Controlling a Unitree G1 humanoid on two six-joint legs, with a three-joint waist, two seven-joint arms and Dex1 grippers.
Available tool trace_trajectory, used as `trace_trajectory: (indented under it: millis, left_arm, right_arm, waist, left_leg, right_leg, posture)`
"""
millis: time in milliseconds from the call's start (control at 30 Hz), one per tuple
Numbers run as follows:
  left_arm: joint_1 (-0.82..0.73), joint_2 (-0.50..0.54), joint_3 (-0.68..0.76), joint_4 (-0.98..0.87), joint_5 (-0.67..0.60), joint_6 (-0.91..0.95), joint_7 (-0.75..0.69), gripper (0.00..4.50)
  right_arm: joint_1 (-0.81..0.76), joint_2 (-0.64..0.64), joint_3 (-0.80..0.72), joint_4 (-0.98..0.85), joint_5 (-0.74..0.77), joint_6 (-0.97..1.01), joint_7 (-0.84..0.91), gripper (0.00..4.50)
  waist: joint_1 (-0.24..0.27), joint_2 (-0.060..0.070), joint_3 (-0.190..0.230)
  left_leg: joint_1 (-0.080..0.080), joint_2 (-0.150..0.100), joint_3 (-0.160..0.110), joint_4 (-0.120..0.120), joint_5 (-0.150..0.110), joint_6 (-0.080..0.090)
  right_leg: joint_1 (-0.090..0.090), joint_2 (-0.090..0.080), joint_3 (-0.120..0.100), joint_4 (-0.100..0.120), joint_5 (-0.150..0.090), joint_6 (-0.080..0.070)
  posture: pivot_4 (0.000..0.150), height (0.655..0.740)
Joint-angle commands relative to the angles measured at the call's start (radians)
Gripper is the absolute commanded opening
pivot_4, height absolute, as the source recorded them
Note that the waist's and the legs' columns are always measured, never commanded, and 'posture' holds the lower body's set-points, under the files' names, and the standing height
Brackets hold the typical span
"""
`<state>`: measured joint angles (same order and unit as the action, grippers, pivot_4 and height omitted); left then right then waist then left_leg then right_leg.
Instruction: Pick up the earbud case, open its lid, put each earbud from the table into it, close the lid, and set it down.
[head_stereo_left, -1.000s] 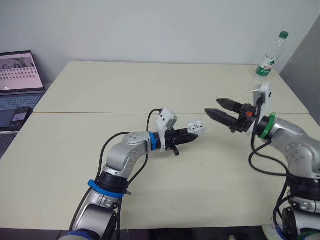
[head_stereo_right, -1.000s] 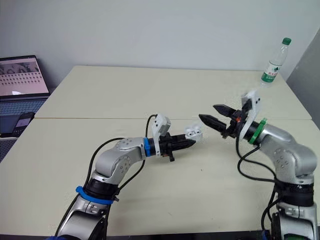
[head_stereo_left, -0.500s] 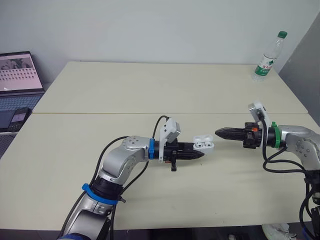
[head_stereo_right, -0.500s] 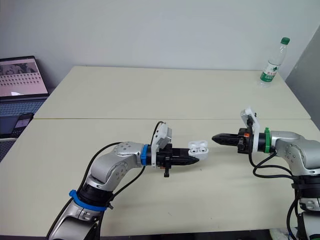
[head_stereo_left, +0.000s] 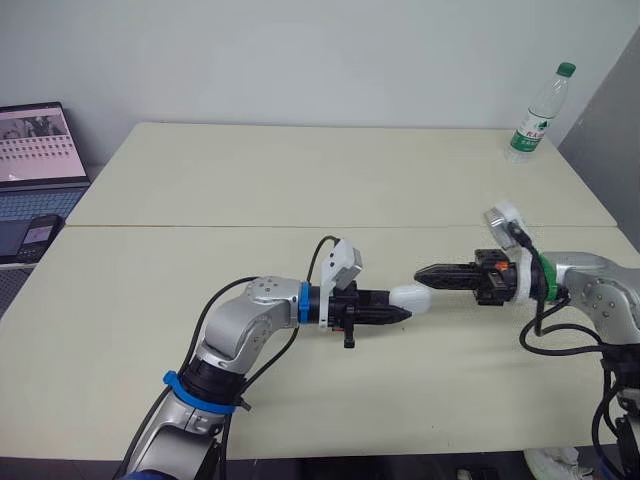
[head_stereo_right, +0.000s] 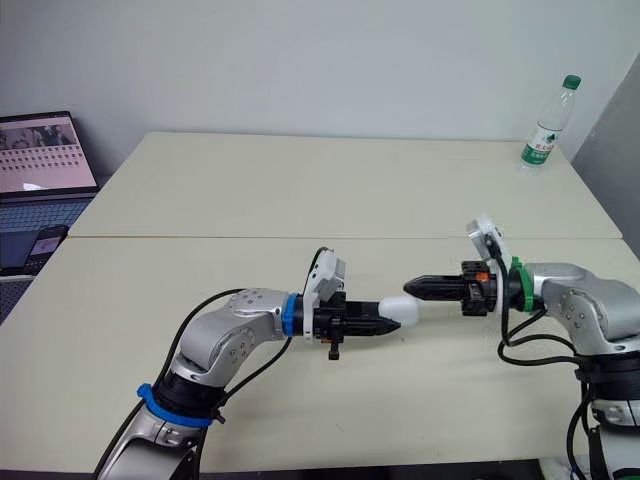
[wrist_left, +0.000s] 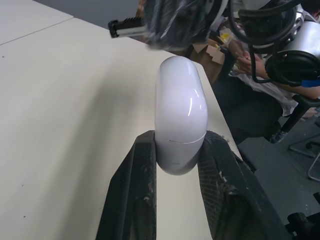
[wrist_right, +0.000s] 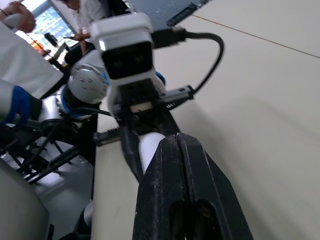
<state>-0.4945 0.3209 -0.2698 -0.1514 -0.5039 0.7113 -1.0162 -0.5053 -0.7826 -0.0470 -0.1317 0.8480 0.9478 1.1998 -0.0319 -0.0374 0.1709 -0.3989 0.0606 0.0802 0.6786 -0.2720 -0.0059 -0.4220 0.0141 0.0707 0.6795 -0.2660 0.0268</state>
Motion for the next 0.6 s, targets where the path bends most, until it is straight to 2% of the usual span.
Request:
trace_trajectory:
  millis: [33, 233, 433, 600]
  left_arm:
    - [-0.01, -0.01, 0.009, -0.011, -0.015, 0.005, 0.017, 0.78]
    - [-0.027, -0.035, 0.006, 0.033, 0.031, 0.037, 0.125, 0.78]
    - [-0.041, -0.055, -0.042, 0.026, 0.037, 0.185, 0.199, 0.78]
    - [-0.103, -0.04, -0.07, 0.078, 0.031, 0.325, 0.199, 0.78]
  right_arm:
    - [0.003, -0.022, -0.032, -0.041, 0.032, 0.004, 0.026, 0.01]
    - [0.055, -0.028, -0.028, -0.008, -0.106, -0.115, -0.056, 0.01]
    - [0.201, -0.007, -0.084, -0.013, -0.239, -0.307, -0.15, 0.01]
    - [0.312, 0.033, -0.105, -0.049, -0.33, -0.476, -0.214, 0.01]
  waist:
    - [0.0, 0.0, 0.0]
    - [0.0, 0.0, 0.0]
    - [0.002, 0.0, 0.0]
    - [0.002, 0.0, 0.0]
  left_leg:
    - [0.0, 0.0, 0.0, 0.0, 0.0, 0.0]
    - [0.0, 0.0, 0.0, 0.0, 0.0, 0.0]
    - [-0.001, 0.0, 0.0, 0.0, 0.0, 0.0]
    - [0.0, -0.001, 0.0, 0.0, 0.0, 0.0]
  right_leg:
    - [0.0, 0.0, 0.0, 0.0, 0.0, 0.0]
    - [0.0, 0.0, 0.0, 0.0, 0.0, 0.0]
    - [0.0, 0.0, 0.0, 0.0, 0.0, 0.0]
    - [0.0, 0.0, 0.0, 0.0, 0.0, 0.0]
  posture:
    - [0.15, 0.7362]
    - [0.15, 0.7362]
    - [0.15, 0.7362]
    - [0.15, 0.7362]
